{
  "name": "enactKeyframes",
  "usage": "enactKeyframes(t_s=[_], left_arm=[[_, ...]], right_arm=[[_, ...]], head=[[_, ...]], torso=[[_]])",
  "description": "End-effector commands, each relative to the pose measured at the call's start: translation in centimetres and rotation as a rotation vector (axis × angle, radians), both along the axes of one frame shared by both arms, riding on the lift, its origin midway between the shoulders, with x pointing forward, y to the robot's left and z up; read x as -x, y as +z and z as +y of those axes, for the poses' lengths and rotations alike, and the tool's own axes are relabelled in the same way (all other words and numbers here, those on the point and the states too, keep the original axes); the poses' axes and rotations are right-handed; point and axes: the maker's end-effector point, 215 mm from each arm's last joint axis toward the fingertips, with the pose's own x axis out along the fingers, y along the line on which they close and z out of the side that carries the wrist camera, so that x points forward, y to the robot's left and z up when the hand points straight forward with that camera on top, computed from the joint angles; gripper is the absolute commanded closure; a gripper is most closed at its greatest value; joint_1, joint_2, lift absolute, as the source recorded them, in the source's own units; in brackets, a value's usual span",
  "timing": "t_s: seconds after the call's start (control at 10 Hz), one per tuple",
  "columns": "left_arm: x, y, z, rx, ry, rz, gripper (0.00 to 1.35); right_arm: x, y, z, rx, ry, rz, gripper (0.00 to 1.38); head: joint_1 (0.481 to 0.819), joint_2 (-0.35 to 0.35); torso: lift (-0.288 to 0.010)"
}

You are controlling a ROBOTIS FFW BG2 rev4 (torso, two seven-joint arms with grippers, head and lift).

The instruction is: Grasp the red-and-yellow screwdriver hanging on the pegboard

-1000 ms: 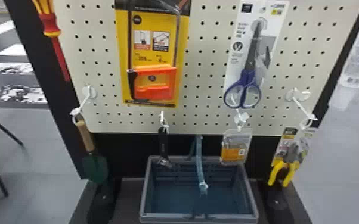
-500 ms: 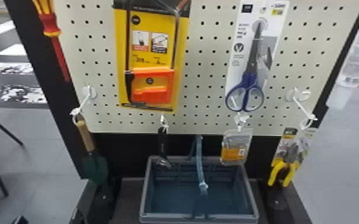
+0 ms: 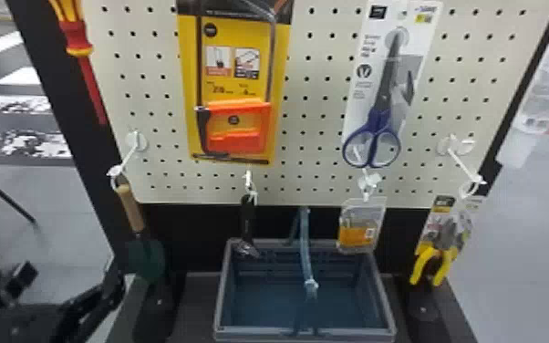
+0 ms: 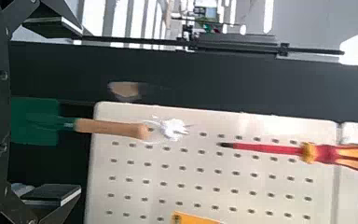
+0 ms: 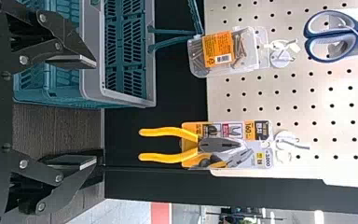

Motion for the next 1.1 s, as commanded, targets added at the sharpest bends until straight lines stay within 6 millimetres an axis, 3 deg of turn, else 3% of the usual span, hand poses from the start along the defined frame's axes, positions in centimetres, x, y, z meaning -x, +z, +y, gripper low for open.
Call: enactKeyframes(t_s=[0.0,0.4,1.0], left_arm=[[-0.7,4.5,-0.2,-0.016,-0.004,-0.052,0.13],[-2.2,11.4,-1.9,-0.037,-0.086,-0.096,0.13],[-4.1,18.1,-4.9,-0.073,-0.228,-0.154,0.13]], right_arm=[[0.0,-0.1,0.0,0.000,-0.002,0.002,0.53],[0.0,-0.3,0.1,0.004,-0.002,0.006,0.53],[-0.2,-0.4,0.2,0.007,0.000,0.007,0.53]], head=[[0.549,0.000],[0.549,0.000],[0.549,0.000]], torso=[[-0.100],[-0.100],[-0.100]])
